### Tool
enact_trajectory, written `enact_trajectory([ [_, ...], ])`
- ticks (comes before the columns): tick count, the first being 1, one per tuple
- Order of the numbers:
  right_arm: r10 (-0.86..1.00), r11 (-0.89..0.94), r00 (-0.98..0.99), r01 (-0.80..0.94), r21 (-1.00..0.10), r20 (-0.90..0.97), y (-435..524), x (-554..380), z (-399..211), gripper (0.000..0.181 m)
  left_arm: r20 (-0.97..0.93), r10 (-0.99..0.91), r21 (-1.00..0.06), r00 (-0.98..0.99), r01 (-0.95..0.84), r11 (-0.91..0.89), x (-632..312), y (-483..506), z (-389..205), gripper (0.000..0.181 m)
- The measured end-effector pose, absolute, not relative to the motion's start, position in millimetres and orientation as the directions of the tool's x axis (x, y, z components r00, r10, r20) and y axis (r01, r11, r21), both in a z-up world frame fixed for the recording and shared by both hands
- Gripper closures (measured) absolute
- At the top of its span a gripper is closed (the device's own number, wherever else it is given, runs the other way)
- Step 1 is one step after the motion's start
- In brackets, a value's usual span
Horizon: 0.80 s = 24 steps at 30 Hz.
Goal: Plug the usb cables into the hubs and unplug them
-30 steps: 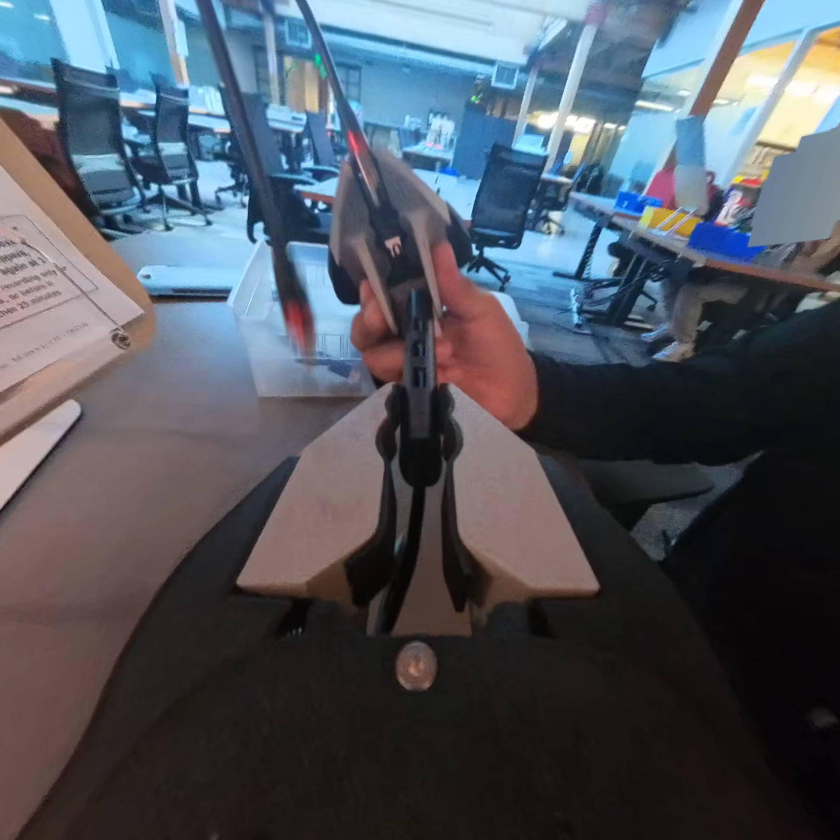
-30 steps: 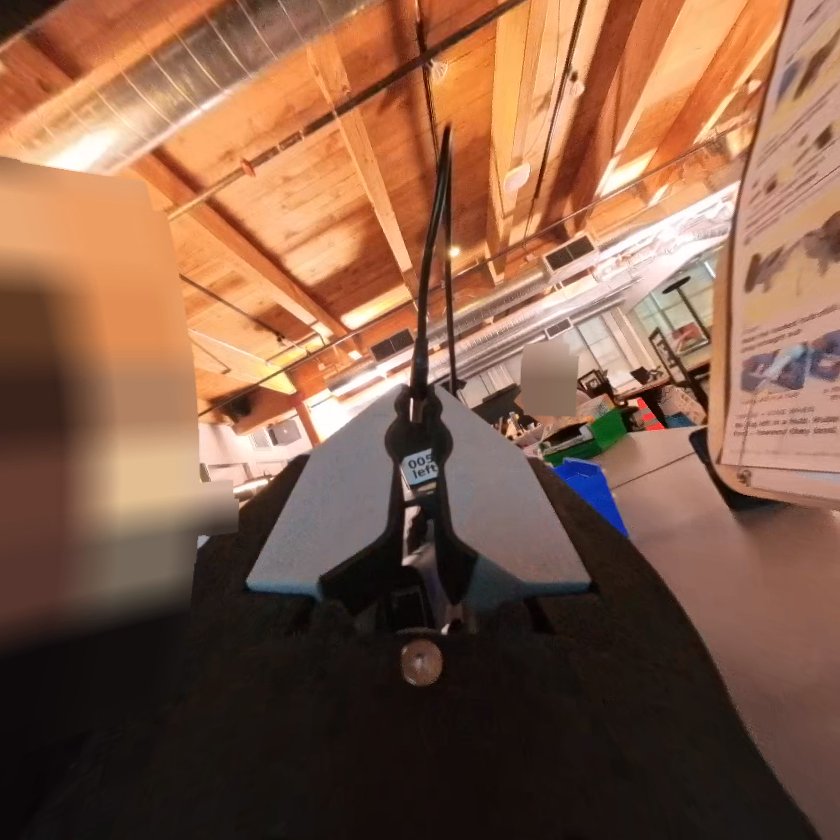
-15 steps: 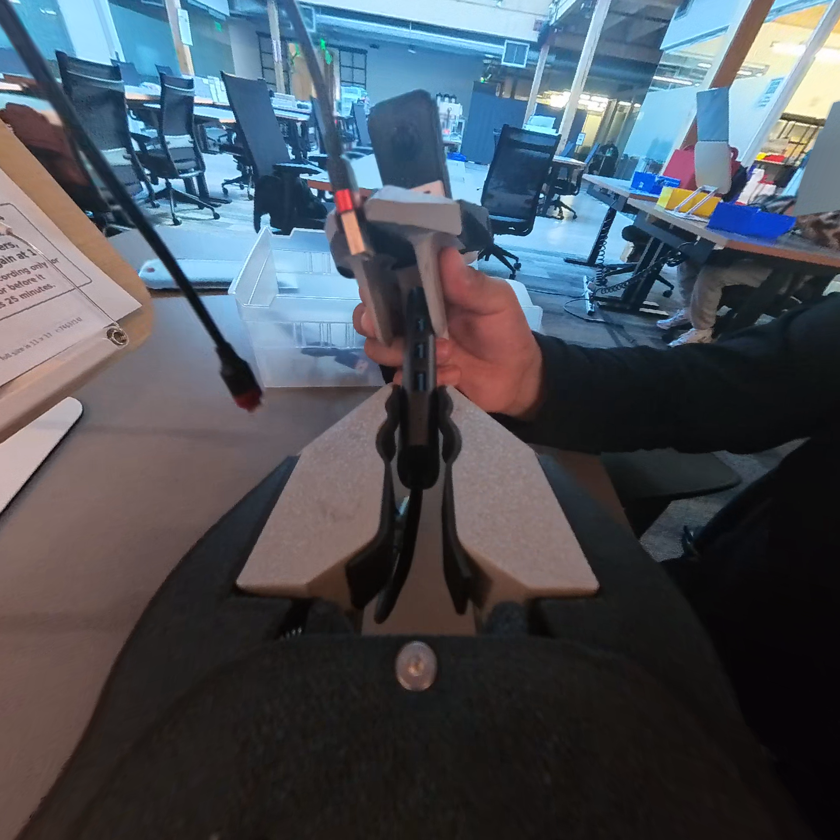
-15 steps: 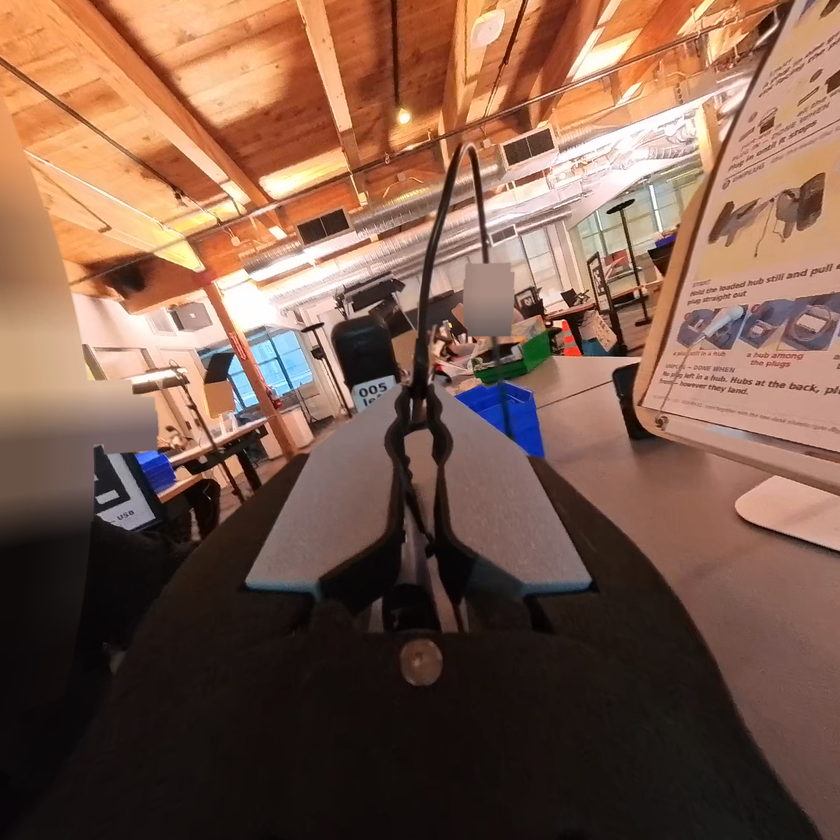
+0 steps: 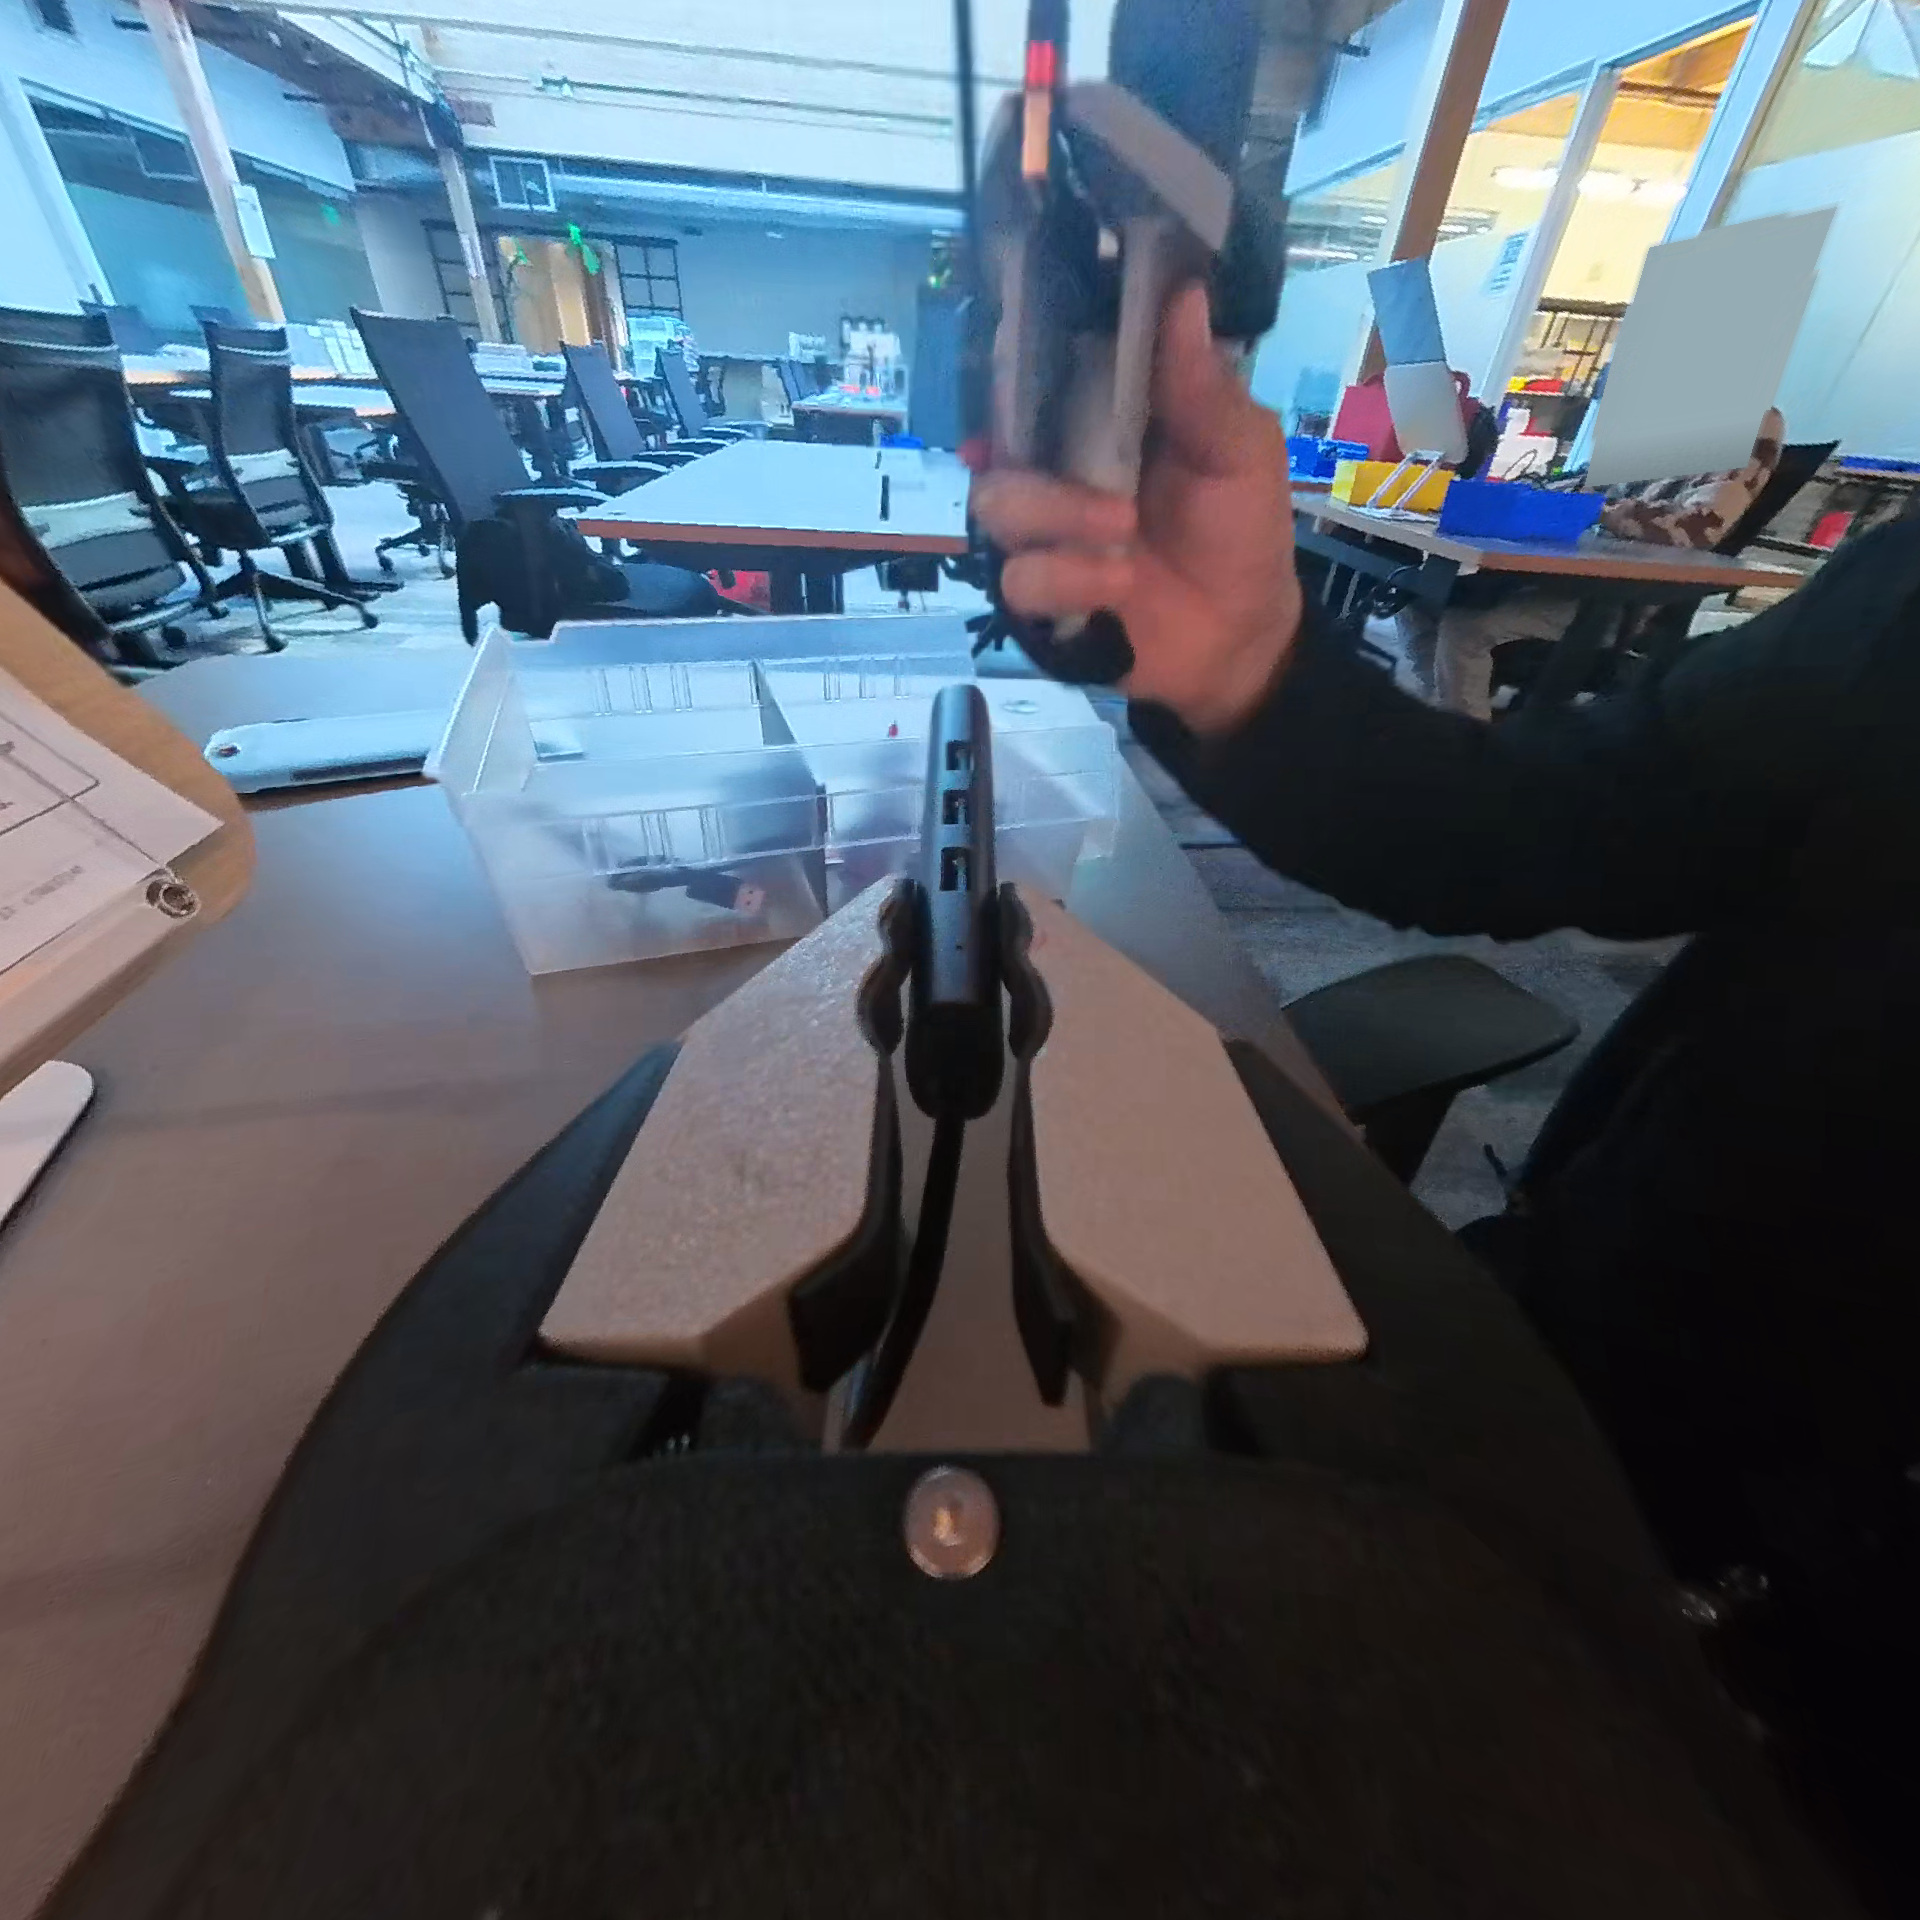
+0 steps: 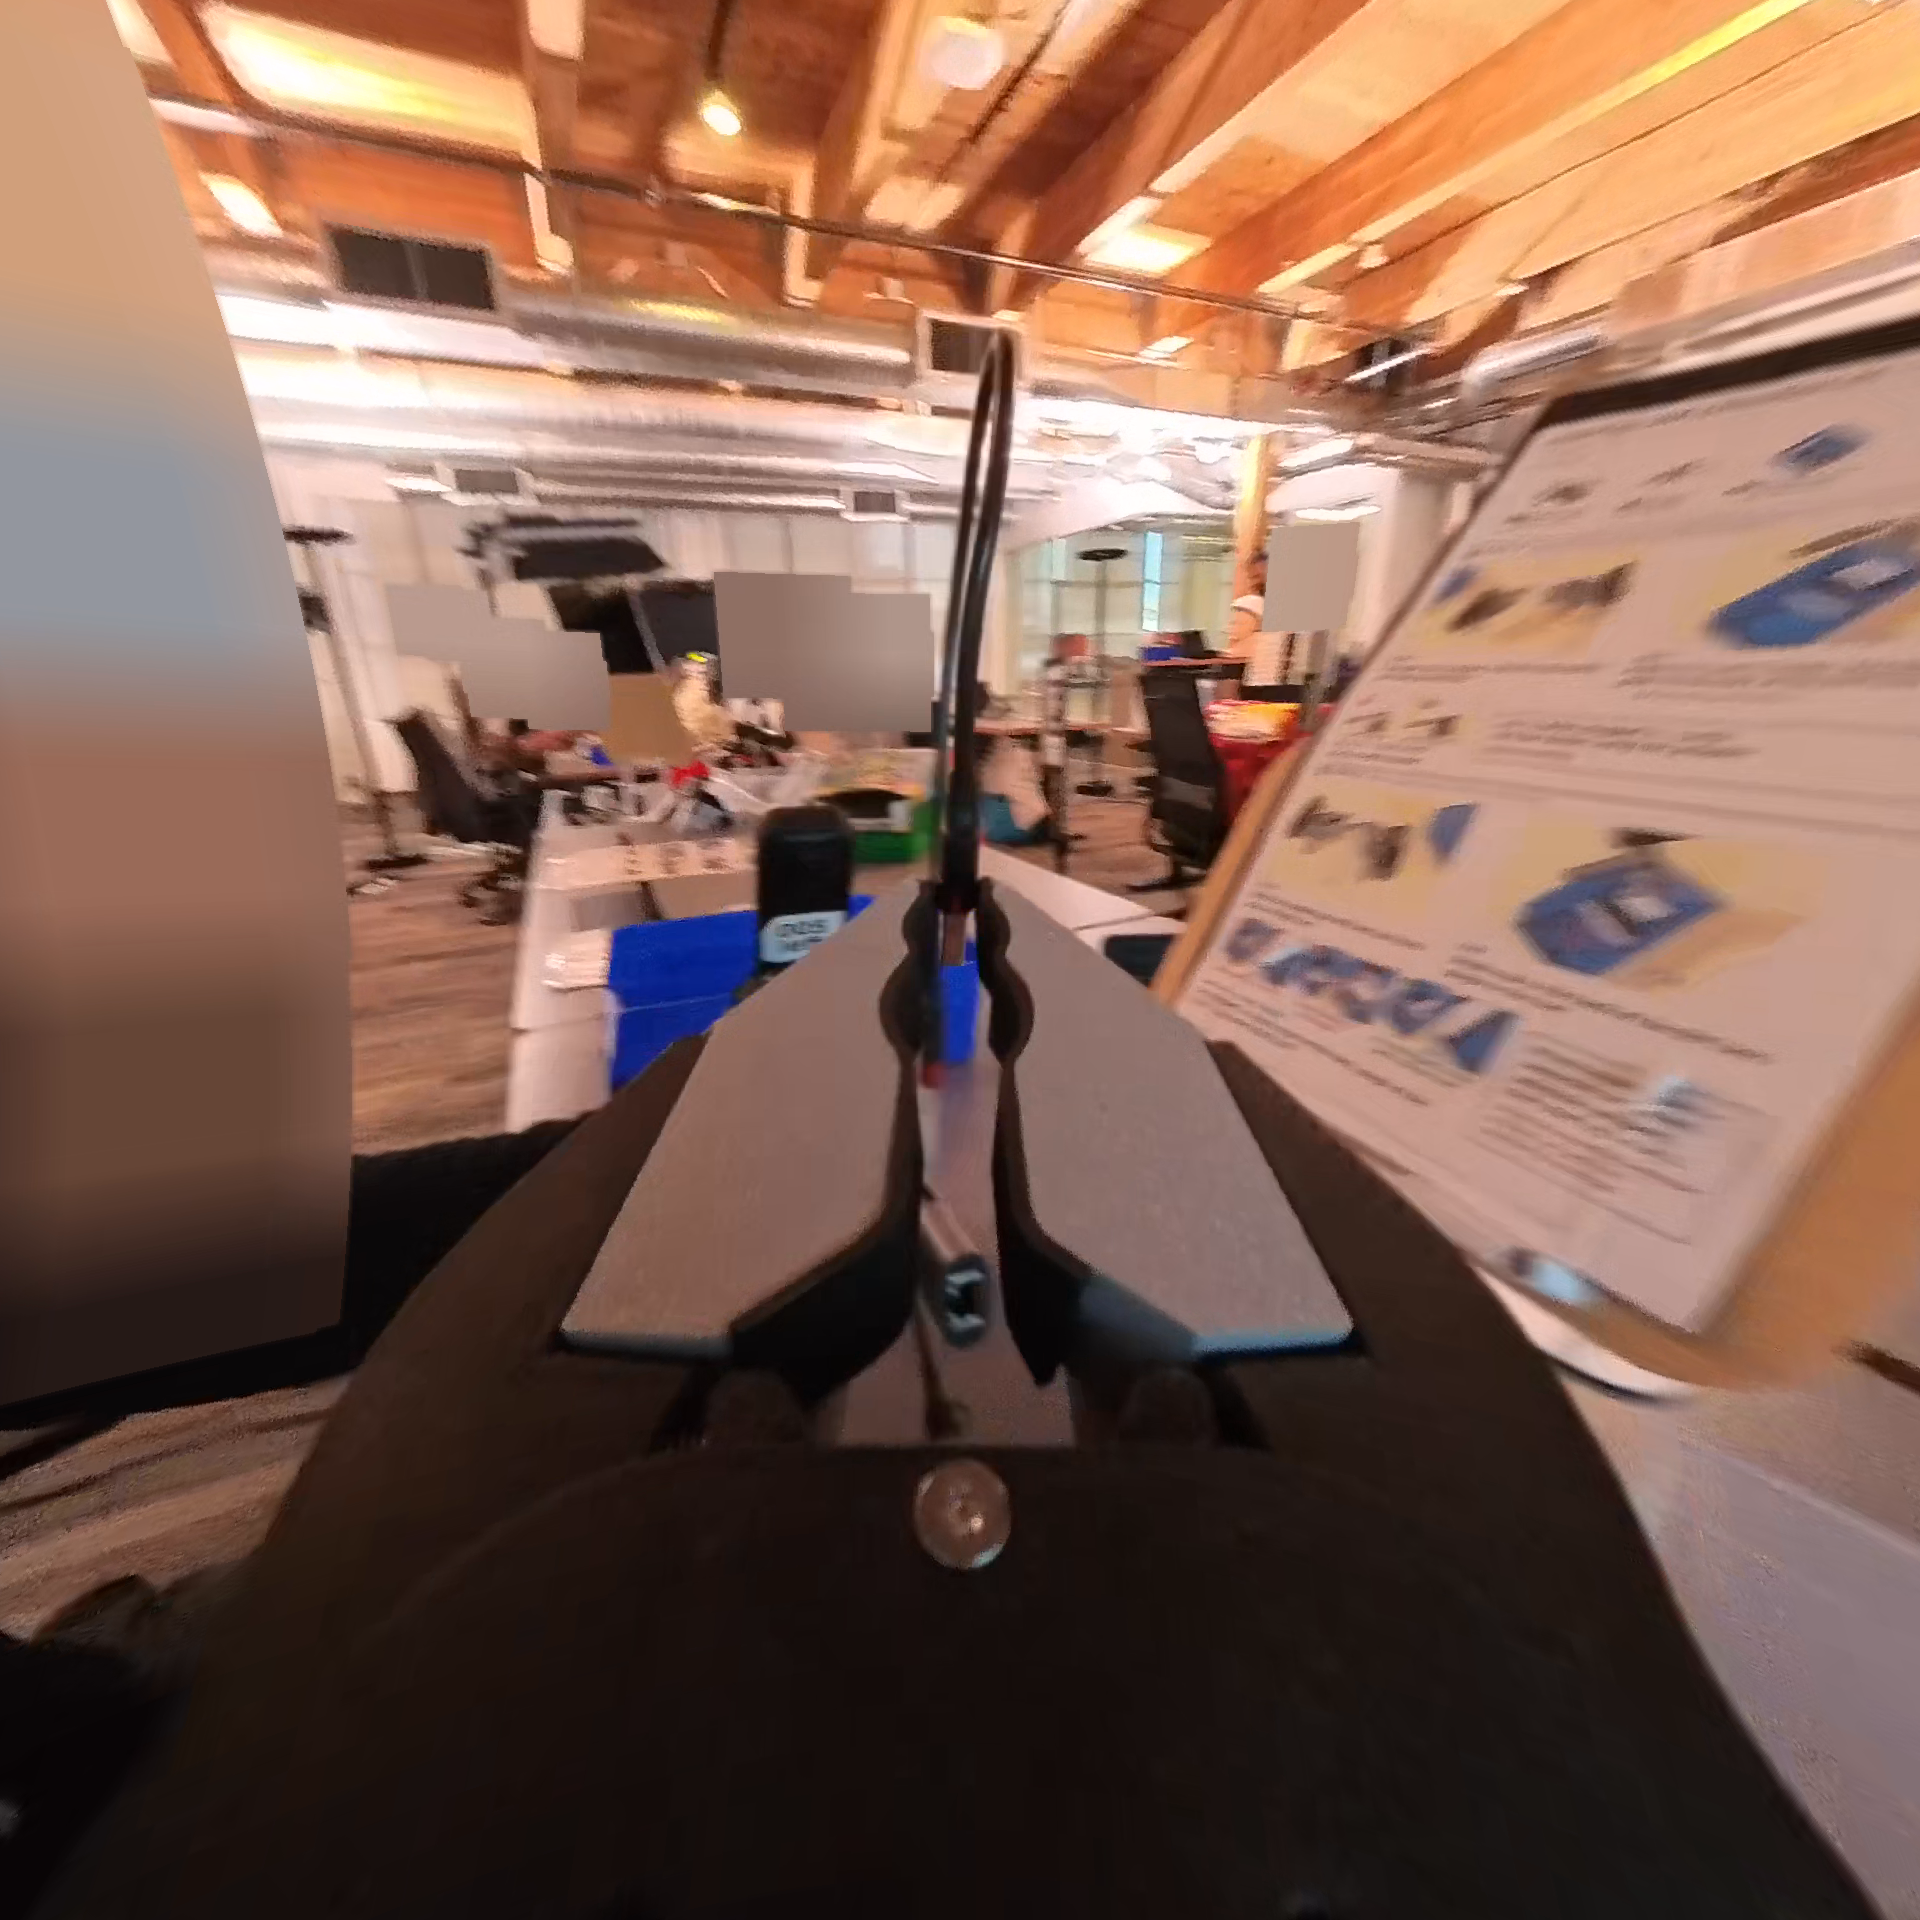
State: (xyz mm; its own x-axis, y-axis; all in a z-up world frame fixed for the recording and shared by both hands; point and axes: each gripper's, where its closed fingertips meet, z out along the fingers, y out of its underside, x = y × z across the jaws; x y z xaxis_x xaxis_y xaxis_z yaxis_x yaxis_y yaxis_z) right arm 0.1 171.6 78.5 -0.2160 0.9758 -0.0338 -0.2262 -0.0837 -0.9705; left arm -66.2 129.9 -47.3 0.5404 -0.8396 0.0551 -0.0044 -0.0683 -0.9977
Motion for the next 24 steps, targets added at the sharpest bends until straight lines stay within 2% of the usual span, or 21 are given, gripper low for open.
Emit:
enact_trajectory([
  [4,0.996,0.080,0.046,-0.186,-0.979,0.073,218,70,120,0.178,0.054,-0.837,-0.998,0.545,-0.008,-0.069,-65,130,-46,0.168],
  [9,0.951,0.196,0.259,-0.082,-0.977,0.169,250,150,161,0.178,0.083,-0.813,-0.996,0.576,0.011,-0.094,-72,135,-48,0.168],
  [12,0.906,0.246,0.322,0.126,-0.961,0.274,268,178,151,0.178,0.106,-0.803,-0.994,0.586,0.037,-0.104,-78,137,-45,0.168],
  [14,0.901,0.209,0.293,0.351,-0.913,0.319,282,189,117,0.178,0.113,-0.799,-0.993,0.591,0.042,-0.109,-80,137,-45,0.168],
  [16,0.897,0.148,0.248,0.613,-0.776,0.366,300,203,67,0.178,0.111,-0.802,-0.993,0.587,0.042,-0.107,-80,137,-45,0.169],
  [18,0.894,0.079,0.195,0.818,-0.570,0.403,319,222,15,0.177,0.108,-0.801,-0.994,0.588,0.035,-0.108,-79,137,-47,0.168],
  [21,0.950,0.037,0.059,0.955,-0.295,0.308,321,225,-62,0.177,0.117,-0.800,-0.992,0.589,0.031,-0.123,-78,139,-50,0.168],
  [24,0.959,0.070,-0.042,0.993,-0.092,0.280,332,206,-132,0.177,0.140,-0.786,-0.989,0.602,0.044,-0.143,-79,143,-53,0.168],
])
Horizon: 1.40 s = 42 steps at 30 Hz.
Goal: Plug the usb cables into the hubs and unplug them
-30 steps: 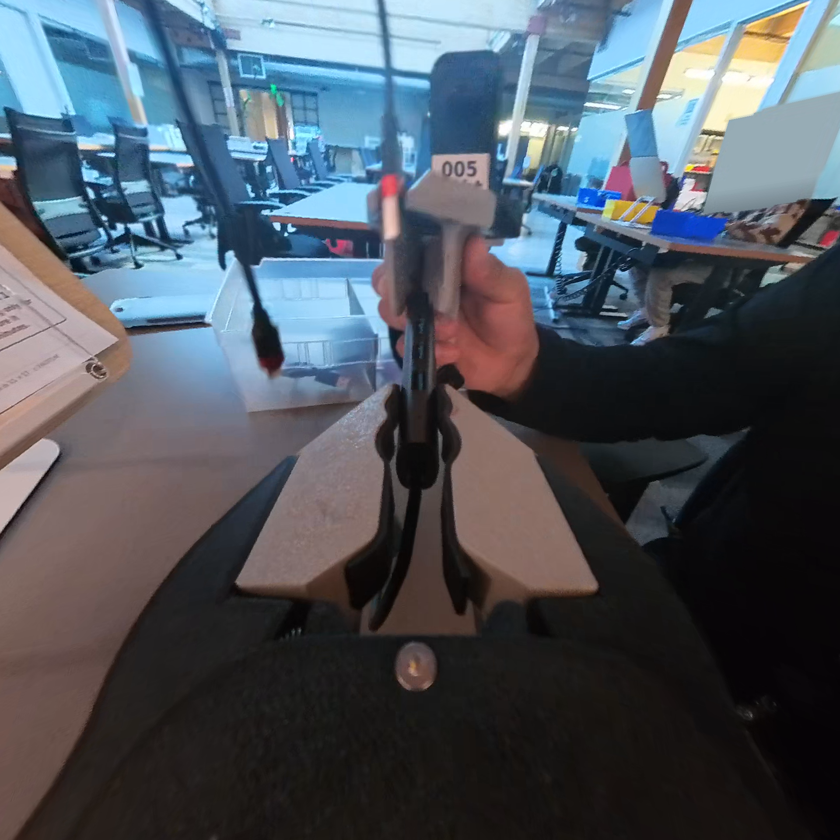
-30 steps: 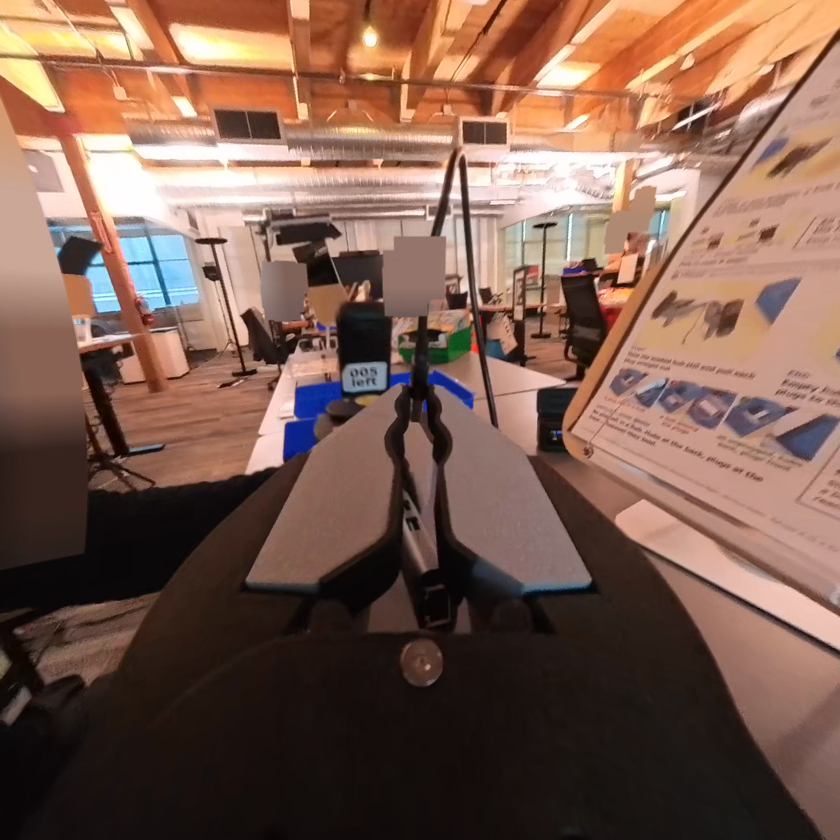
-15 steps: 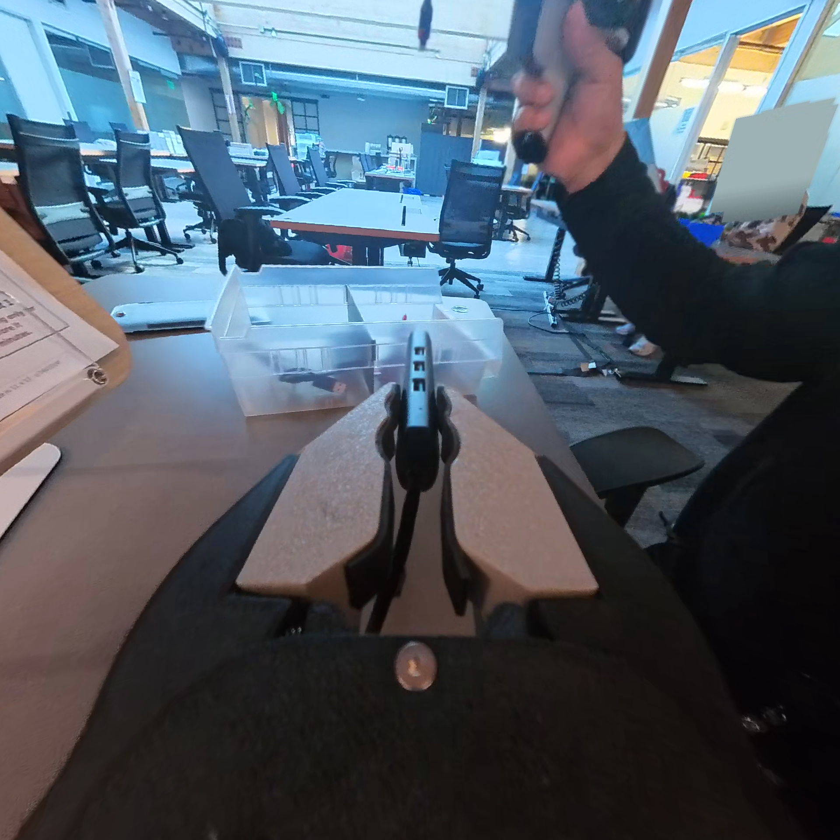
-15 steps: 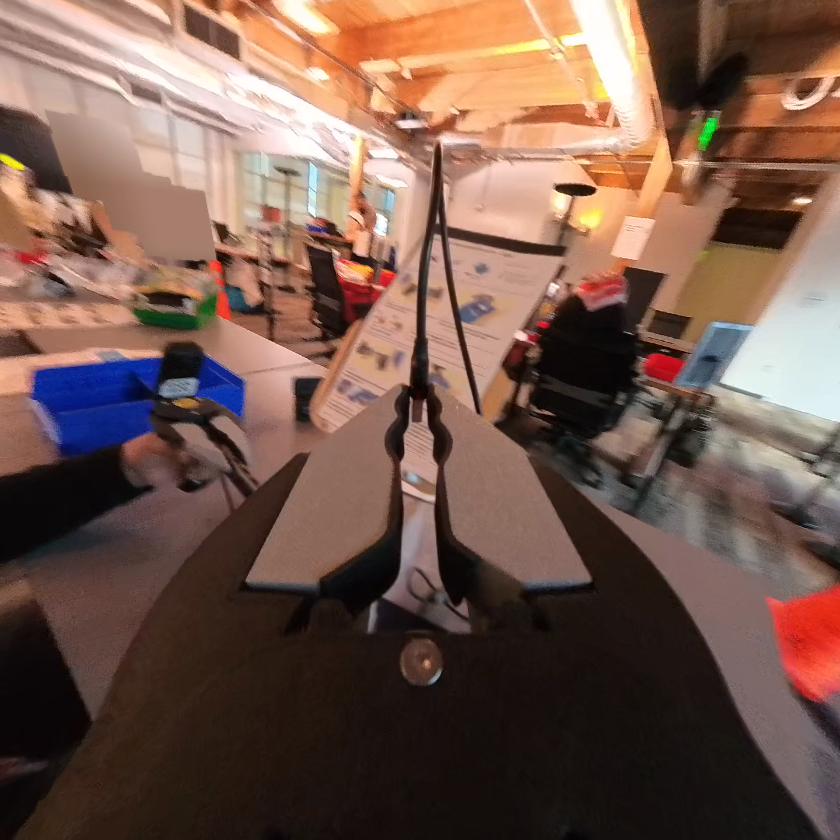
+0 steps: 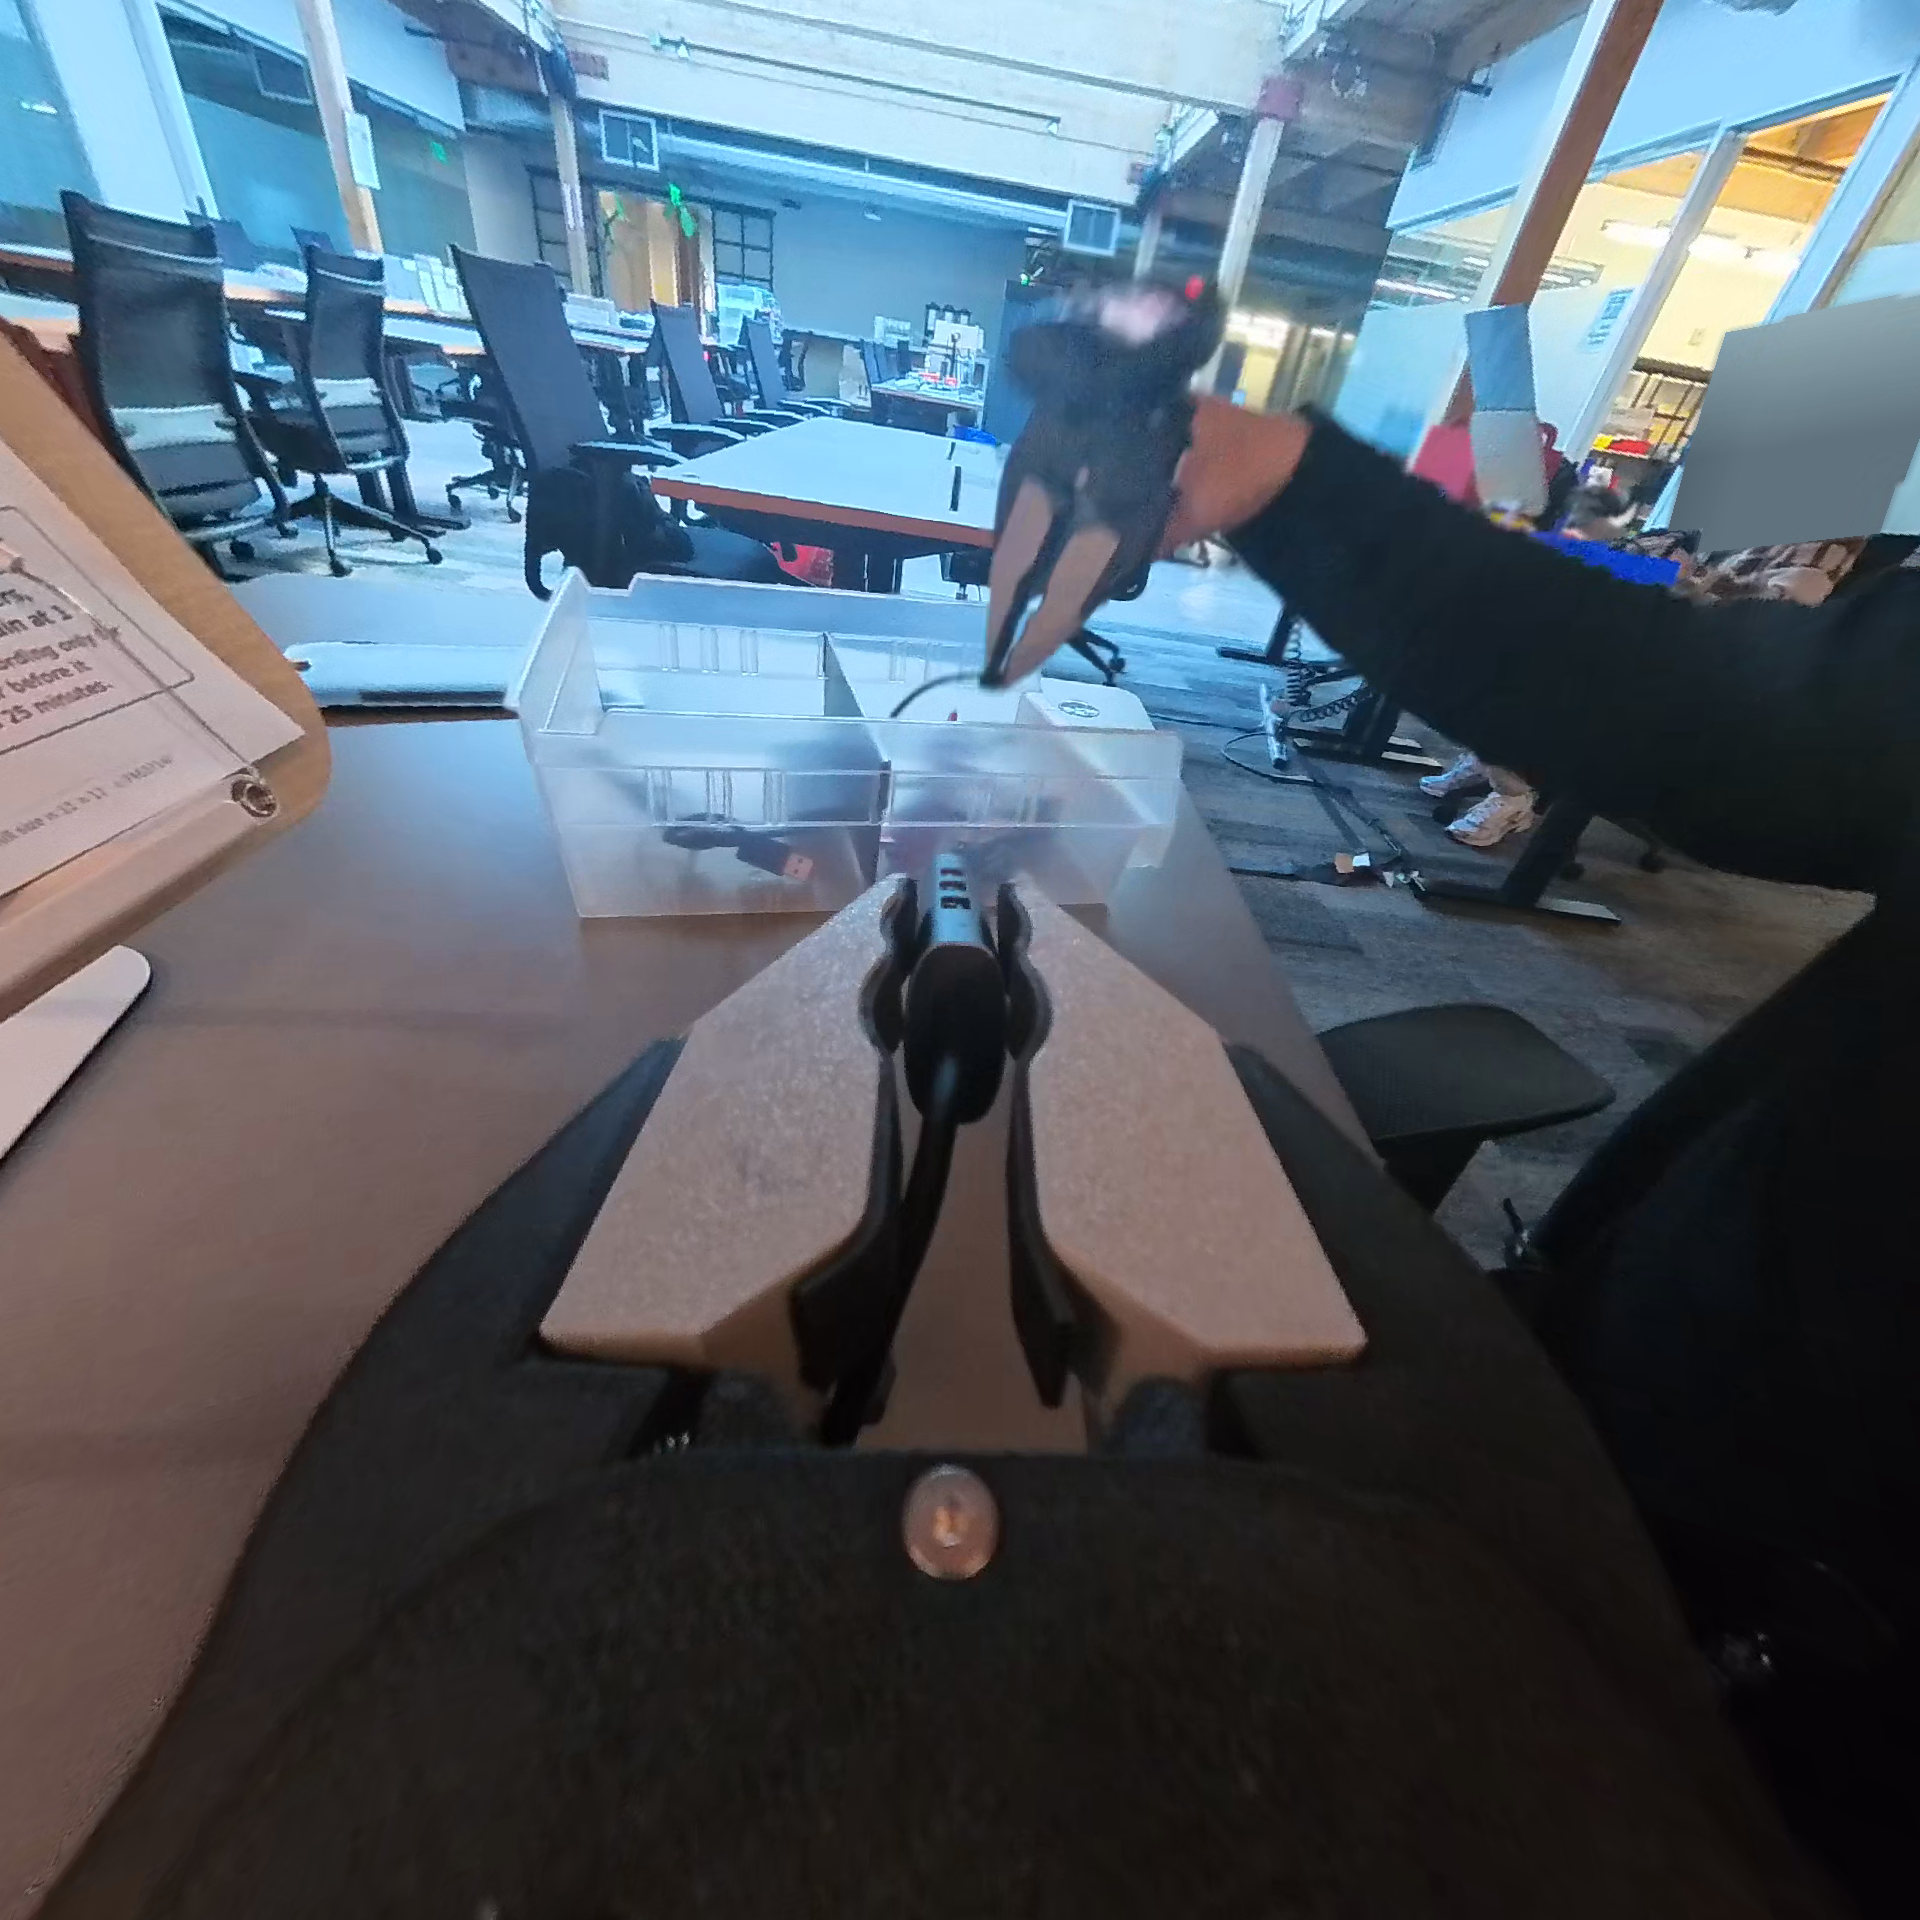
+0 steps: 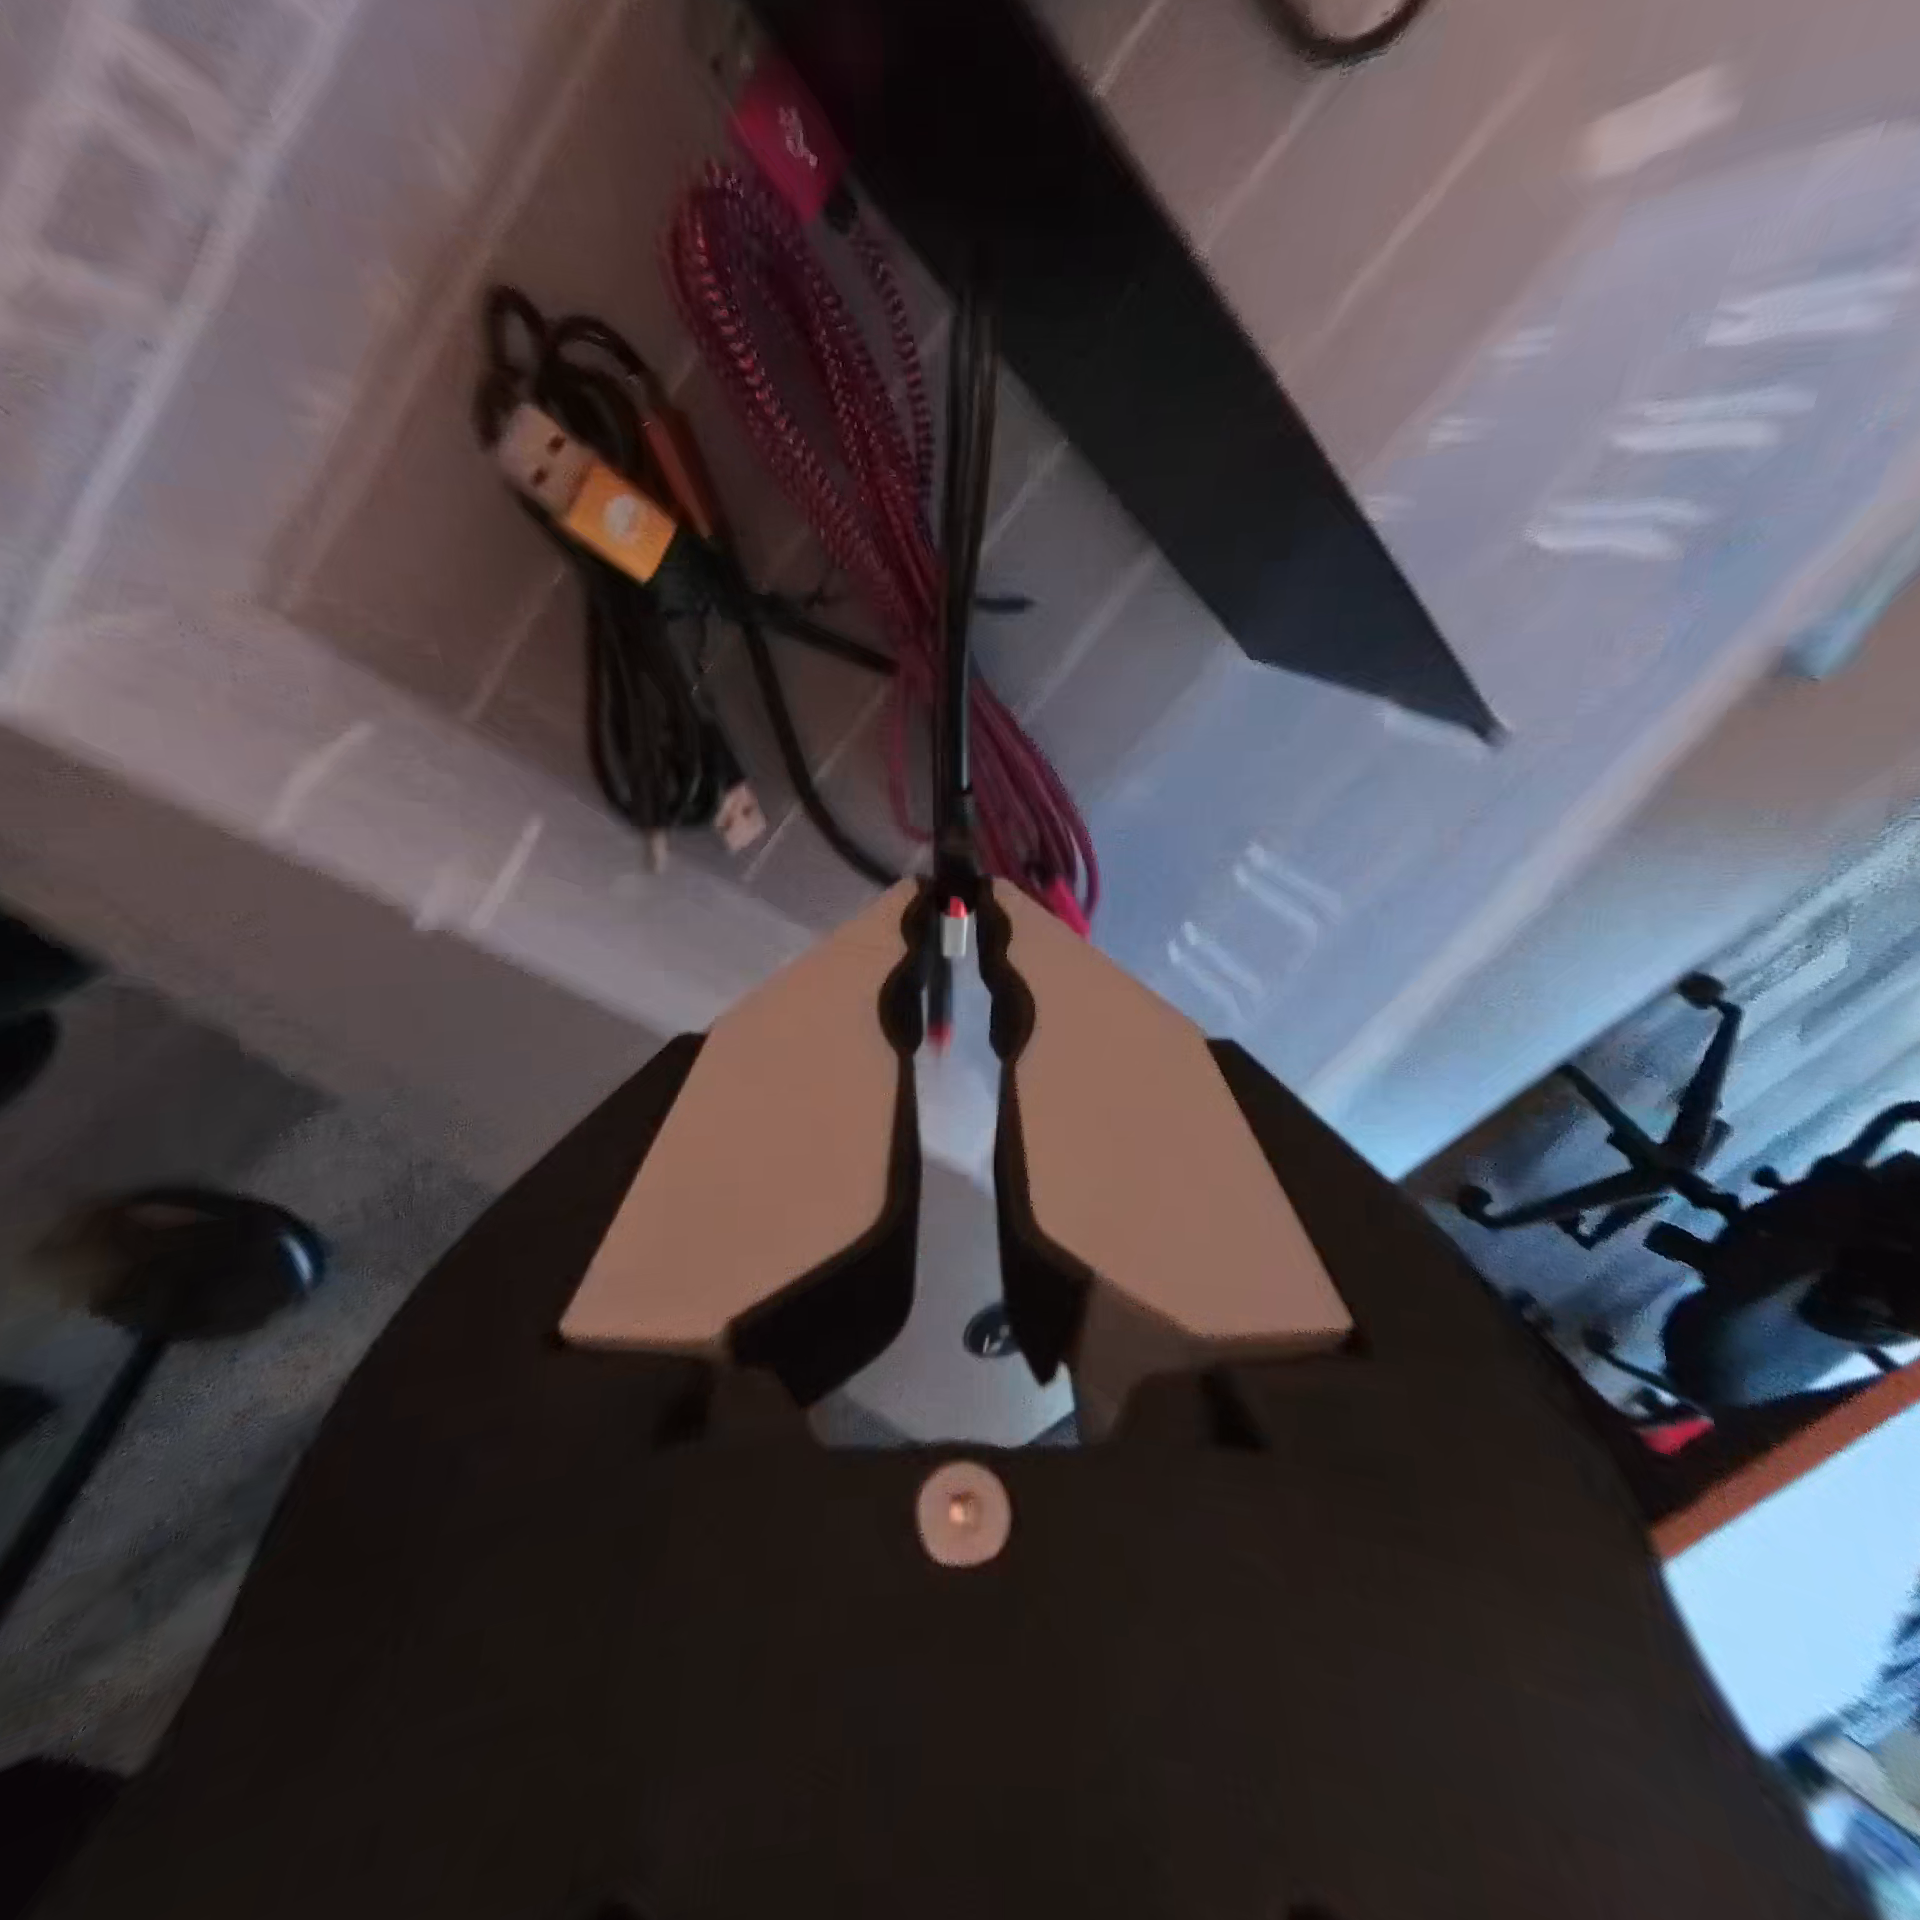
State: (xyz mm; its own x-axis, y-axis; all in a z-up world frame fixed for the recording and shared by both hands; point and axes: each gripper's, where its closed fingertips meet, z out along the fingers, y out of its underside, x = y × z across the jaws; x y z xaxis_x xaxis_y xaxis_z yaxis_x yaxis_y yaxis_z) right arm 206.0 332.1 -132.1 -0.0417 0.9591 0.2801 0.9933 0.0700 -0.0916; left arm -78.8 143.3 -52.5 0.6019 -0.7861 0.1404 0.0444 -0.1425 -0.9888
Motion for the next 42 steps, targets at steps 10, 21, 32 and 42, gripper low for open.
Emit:
enact_trajectory([
  [10,0.946,0.113,-0.059,0.982,-0.151,0.319,329,155,-118,0.153,0.223,-0.755,-0.974,0.617,0.113,-0.196,-95,153,-60,0.168],
  [21,0.903,0.427,-0.357,0.697,-0.576,0.238,166,-30,-74,0.119,0.145,-0.835,-0.989,0.531,0.065,-0.130,-72,137,-52,0.168],
  [32,0.890,0.443,-0.330,0.788,-0.427,0.315,197,-34,-63,0.167,0.187,-0.754,-0.974,0.630,0.217,-0.060,-98,148,-26,0.141],
  [42,0.670,0.324,0.094,0.856,-0.404,0.736,323,58,113,0.168,0.317,-0.727,-0.882,0.609,0.472,0.010,-154,141,-2,0.171],
])
